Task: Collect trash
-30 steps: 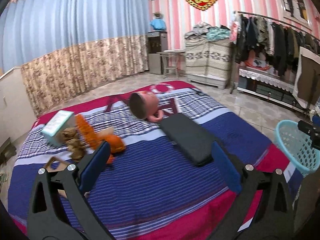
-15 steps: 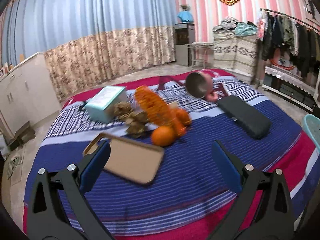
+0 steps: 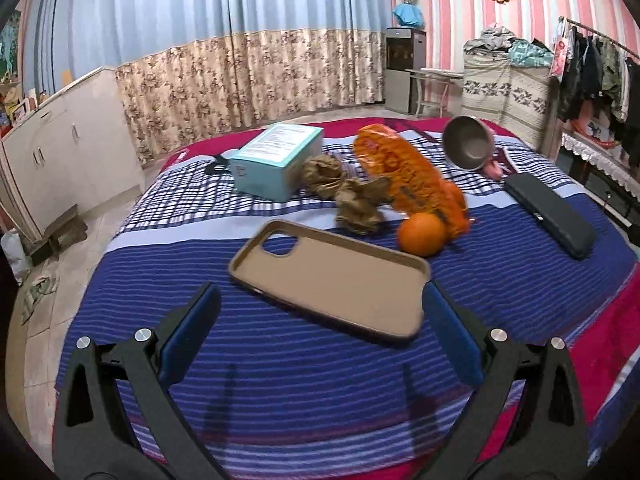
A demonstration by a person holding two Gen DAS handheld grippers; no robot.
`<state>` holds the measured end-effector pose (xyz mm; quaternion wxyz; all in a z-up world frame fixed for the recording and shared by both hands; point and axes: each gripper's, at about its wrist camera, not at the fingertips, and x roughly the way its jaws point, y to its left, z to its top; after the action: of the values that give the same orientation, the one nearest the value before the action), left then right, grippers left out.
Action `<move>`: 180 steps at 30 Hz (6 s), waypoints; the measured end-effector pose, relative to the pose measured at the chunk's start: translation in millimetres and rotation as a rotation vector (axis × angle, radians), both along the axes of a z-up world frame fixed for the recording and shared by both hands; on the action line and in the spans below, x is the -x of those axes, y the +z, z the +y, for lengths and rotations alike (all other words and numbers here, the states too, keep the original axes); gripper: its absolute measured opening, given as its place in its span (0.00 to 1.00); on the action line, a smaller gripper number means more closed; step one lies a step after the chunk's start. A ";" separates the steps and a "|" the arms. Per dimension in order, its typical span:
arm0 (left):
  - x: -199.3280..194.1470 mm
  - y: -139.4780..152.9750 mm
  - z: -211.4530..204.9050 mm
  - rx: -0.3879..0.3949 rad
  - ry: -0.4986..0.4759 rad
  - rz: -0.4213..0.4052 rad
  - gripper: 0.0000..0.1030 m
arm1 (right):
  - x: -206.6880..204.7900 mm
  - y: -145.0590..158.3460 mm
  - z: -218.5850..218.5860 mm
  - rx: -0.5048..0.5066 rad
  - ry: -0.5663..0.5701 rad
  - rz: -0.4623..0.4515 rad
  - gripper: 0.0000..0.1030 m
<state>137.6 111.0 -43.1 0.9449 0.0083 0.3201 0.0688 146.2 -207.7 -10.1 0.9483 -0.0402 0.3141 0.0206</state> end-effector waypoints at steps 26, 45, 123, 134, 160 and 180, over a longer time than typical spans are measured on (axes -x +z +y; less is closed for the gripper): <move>-115.1 -17.2 -10.3 0.085 -0.094 0.089 0.32 | -59.0 -15.6 68.9 -0.008 0.173 0.091 0.85; -38.2 -15.2 61.1 0.108 0.075 0.032 0.16 | -94.7 -32.9 192.9 -0.005 0.446 0.139 0.25; -9.3 38.9 -431.5 0.075 -0.755 -0.023 0.33 | 122.8 8.5 -309.5 -0.191 -0.625 -0.099 0.04; -4.8 7.7 -508.5 0.018 -0.882 0.032 0.42 | 124.9 -5.2 -322.4 -0.240 -0.637 -0.064 0.04; -42.5 37.5 -384.7 0.045 -0.596 -0.032 0.92 | 74.2 -20.8 -287.2 -0.113 -0.586 0.059 0.36; -21.2 65.5 -224.9 0.061 -0.329 -0.102 0.94 | 71.7 32.0 -198.7 -0.024 -0.453 -0.131 0.90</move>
<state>158.8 -114.0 22.4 0.9582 0.0282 0.2678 -0.0963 74.5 -406.4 21.9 0.9475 0.0414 0.2526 -0.1915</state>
